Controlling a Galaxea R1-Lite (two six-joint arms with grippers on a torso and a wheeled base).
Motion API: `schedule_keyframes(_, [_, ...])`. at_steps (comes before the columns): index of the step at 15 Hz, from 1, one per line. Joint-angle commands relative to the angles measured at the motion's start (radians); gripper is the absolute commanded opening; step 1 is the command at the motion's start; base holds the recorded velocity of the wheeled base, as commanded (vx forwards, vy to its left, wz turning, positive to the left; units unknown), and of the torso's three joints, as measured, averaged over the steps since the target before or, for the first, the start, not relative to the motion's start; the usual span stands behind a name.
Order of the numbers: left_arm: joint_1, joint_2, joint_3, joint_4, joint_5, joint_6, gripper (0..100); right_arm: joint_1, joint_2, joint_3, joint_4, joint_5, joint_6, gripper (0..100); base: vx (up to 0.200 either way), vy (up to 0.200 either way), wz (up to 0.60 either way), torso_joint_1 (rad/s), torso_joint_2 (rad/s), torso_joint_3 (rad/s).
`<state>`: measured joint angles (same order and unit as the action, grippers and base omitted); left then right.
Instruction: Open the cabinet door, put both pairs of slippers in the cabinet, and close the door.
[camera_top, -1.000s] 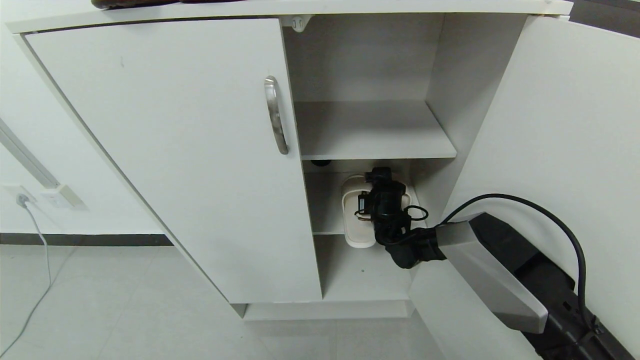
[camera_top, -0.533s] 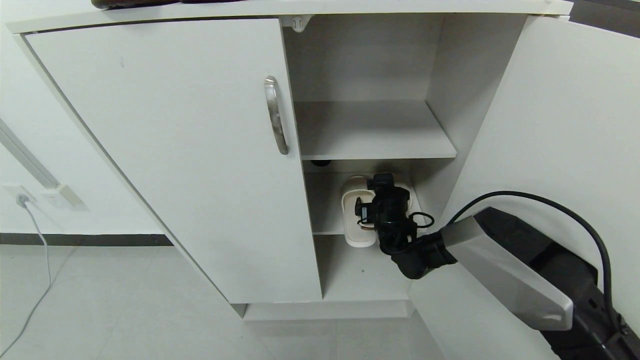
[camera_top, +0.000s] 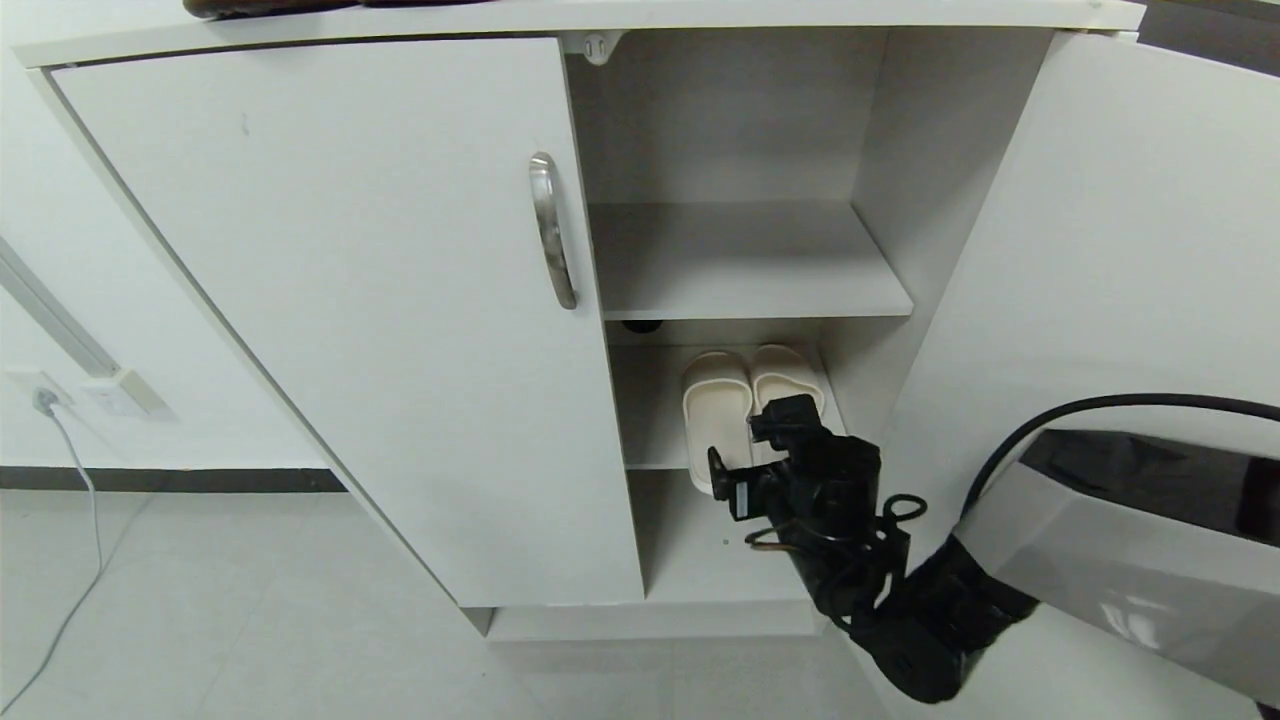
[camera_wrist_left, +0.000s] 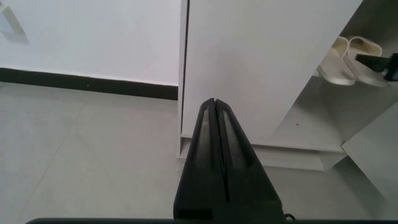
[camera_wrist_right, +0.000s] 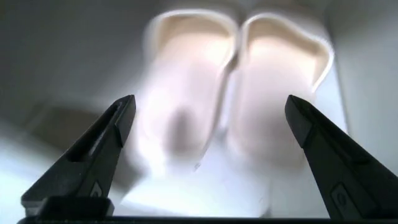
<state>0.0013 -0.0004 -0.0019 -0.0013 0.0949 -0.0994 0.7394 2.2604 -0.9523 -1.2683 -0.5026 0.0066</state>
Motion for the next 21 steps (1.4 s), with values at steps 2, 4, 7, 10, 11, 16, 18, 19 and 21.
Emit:
schedule_keyframes(2, [0.0, 0.0, 0.0, 0.0, 0.0, 0.0, 0, 0.114, -0.182, 0.291, -0.149, 0.053, 0.01, 100, 0.0, 0.0, 0.0, 0.0, 0.0, 0.0])
schedule_keyframes(4, [0.0, 0.002, 0.0, 0.0, -0.001, 0.0, 0, 0.12, -0.188, 0.313, -0.148, 0.081, 0.038, 100, 0.0, 0.0, 0.0, 0.0, 0.0, 0.0])
schedule_keyframes(7, [0.0, 0.0, 0.0, 0.0, -0.001, -0.002, 0, 0.129, -0.177, 0.311, -0.141, 0.081, 0.047, 100, -0.067, 0.0, 0.0, -0.001, 0.0, 0.002])
schedule_keyframes(10, [0.0, 0.0, 0.0, 0.0, 0.0, -0.003, 0, 0.135, -0.176, 0.314, -0.143, 0.081, 0.05, 100, -0.2, 0.0, 0.0, 0.006, 0.0, 0.005])
schedule_keyframes(11, [0.0, 0.0, 0.0, 0.0, -0.001, -0.005, 0, 0.135, -0.174, 0.316, -0.143, 0.081, 0.05, 100, -0.2, 0.0, 0.0, 0.002, 0.01, 0.007])
schedule_keyframes(16, [0.0, 0.0, 0.0, 0.0, -0.001, -0.003, 0, 0.13, -0.176, 0.316, -0.144, 0.079, 0.05, 100, -0.04, 0.0, 0.0, 0.0, 0.0, 0.0])
schedule_keyframes(18, [0.0, 0.002, 0.0, 0.0, -0.001, -0.002, 0, 0.126, -0.176, 0.319, -0.148, 0.078, 0.05, 100, 0.0, 0.0, 0.0, 0.0, 0.0, 0.0])
schedule_keyframes(19, [0.0, 0.0, 0.0, 0.0, -0.003, -0.002, 0, 0.124, -0.176, 0.32, -0.148, 0.076, 0.05, 100, 0.0, 0.0, 0.0, 0.0, 0.0, 0.0])
schedule_keyframes(21, [0.0, 0.002, -0.001, 0.0, -0.003, -0.002, 0, 0.124, -0.176, 0.32, -0.148, 0.075, 0.05, 100, 0.0, 0.0, 0.0, 0.0, 0.0, 0.0])
